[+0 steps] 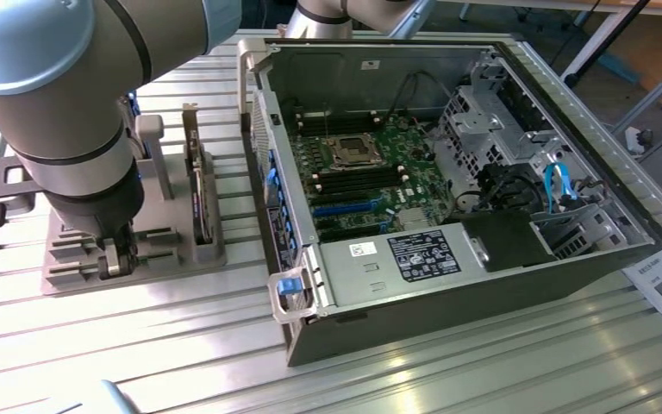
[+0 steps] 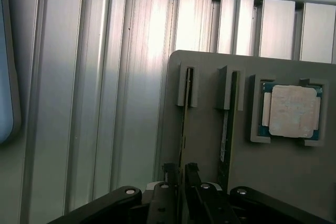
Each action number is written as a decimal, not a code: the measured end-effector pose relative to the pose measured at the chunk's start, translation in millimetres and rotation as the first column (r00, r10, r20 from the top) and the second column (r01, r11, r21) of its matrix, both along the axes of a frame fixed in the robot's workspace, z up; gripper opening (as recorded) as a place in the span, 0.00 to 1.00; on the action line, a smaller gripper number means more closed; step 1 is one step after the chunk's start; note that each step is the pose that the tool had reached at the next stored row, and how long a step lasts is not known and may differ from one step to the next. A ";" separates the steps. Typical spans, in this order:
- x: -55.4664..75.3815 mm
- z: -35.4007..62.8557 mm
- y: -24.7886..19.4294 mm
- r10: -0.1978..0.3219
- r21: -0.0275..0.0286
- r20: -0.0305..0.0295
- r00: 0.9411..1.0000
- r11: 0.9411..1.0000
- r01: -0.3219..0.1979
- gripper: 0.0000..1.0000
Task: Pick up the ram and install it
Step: 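Pick up the ram and move it above insertion slot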
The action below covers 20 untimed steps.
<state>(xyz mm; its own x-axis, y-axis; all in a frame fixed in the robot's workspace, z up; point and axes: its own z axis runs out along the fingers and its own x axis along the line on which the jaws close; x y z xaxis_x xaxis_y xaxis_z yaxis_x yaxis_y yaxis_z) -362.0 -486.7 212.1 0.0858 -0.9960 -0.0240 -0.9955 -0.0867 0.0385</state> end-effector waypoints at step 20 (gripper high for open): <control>4.6 -0.1 -0.1 0.000 0.000 -0.002 1.000 1.000 0.000 0.20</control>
